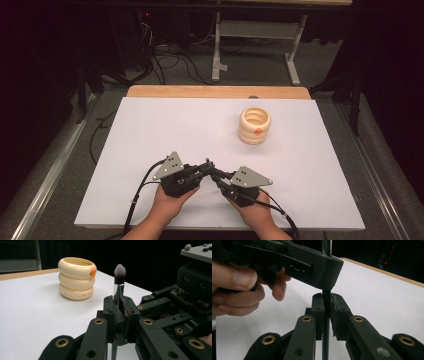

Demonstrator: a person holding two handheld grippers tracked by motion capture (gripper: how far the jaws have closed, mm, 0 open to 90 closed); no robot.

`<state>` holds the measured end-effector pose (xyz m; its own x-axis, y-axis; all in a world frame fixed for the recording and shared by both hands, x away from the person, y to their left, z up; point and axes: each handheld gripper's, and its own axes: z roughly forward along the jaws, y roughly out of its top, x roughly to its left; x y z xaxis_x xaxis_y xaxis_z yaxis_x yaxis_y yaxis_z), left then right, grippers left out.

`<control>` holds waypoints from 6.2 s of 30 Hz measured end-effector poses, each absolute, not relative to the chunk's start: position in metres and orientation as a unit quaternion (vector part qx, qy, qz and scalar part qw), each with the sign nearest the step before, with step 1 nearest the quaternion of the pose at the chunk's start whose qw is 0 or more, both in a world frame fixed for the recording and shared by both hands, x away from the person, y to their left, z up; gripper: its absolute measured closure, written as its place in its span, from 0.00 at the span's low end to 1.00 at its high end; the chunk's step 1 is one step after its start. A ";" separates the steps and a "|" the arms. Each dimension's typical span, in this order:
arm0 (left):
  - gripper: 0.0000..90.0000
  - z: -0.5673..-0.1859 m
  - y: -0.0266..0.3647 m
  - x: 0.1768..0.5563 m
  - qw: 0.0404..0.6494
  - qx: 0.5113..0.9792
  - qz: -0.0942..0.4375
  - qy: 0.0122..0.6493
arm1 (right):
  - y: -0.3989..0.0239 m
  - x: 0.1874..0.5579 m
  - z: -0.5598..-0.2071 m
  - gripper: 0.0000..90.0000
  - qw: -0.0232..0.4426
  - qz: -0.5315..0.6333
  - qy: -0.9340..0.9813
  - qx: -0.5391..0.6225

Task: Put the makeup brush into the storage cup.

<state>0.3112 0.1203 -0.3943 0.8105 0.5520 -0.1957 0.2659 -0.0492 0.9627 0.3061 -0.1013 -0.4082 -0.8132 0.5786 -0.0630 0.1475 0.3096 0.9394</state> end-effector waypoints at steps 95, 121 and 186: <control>0.15 -0.403 0.211 0.313 0.562 0.697 0.222 0.386 | -0.207 0.339 -0.382 0.95 0.294 0.543 0.703 0.352; 0.01 -0.405 0.212 0.312 0.573 0.698 0.216 0.371 | -0.245 0.345 -0.366 0.95 0.330 0.527 0.675 0.397; 0.02 -0.400 0.211 0.312 0.578 0.697 0.216 0.365 | -0.183 0.433 -0.297 0.96 0.344 0.519 0.677 0.393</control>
